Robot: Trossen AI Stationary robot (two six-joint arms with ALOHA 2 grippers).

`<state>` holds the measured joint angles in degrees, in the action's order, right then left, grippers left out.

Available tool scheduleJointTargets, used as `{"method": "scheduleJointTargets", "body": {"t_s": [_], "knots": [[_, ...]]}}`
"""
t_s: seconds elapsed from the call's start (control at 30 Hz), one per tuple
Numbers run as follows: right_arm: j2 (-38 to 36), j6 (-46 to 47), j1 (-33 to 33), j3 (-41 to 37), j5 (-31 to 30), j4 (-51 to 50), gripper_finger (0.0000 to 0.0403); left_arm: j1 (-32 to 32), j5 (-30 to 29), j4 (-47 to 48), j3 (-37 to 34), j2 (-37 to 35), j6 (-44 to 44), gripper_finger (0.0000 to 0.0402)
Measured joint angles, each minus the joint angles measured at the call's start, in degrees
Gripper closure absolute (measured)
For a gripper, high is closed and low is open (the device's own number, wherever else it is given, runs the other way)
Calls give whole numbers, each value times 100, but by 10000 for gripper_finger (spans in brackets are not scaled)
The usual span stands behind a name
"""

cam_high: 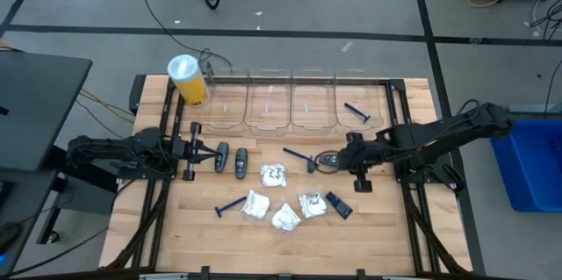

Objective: Pick & Place Travel size toiletries
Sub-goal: Put the dark blue shave cream into the middle right transparent bin

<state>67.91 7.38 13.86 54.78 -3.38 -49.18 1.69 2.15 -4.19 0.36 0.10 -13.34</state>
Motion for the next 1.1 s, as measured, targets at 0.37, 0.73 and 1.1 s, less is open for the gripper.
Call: {"method": "scheduleJointTargets", "body": {"t_s": [0.37,0.73,1.1], "knots": [[84,827,394,0,-7,291,387,0,0,2,0,0,0,378],[448,2405,939,-2,-59,311,387,0,0,2,0,0,0,378],[1222,3694,1288,-1,-105,316,384,0,0,2,0,2,2,377]]}}
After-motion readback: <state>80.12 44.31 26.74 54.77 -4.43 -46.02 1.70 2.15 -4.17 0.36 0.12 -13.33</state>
